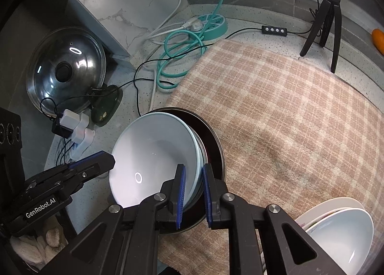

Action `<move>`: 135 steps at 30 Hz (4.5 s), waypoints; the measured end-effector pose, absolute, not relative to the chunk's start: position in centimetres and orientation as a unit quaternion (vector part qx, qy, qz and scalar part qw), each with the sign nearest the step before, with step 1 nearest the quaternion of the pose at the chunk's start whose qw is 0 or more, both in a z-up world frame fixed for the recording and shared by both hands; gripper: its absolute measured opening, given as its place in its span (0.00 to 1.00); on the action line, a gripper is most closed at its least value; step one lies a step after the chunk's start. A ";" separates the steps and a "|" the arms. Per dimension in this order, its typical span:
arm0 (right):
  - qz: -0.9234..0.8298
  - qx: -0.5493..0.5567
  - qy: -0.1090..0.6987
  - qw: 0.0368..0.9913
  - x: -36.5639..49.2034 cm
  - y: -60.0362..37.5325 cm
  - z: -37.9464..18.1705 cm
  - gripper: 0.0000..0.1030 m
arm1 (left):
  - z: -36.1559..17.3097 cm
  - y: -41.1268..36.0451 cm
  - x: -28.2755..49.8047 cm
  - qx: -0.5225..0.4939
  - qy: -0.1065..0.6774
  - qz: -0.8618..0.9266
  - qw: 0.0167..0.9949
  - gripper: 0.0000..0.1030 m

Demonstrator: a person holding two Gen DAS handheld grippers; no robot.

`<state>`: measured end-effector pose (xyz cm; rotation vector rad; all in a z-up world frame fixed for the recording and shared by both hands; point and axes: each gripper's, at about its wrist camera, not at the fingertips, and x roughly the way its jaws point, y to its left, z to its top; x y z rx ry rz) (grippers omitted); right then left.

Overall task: Organize plates and bowls
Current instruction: 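Lower the white bowl into the red bowl and open the right tool, then close both tools on the rim of the nested bowl stack, then lift the nested bowls with both tools and carry them over the plate stack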

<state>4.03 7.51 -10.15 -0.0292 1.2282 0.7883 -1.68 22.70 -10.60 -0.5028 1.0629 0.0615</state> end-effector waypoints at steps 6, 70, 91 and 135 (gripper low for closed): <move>0.364 -0.012 0.555 0.748 4.0 7.3 -9.6 0.16 | -10.3 22.9 -1.9 -0.226 0.496 0.039 0.837 0.12; 0.341 0.012 0.563 0.752 4.1 4.1 -11.2 0.21 | -13.0 23.6 -3.5 -0.239 0.500 0.044 0.831 0.12; 0.338 0.008 0.587 0.736 4.9 5.8 -12.9 0.10 | -14.6 23.7 -2.2 -0.253 0.516 0.034 0.818 0.10; 0.269 0.092 0.555 0.782 3.0 -7.8 -6.5 0.10 | -7.2 13.5 -0.1 -0.179 0.492 -0.084 0.848 0.10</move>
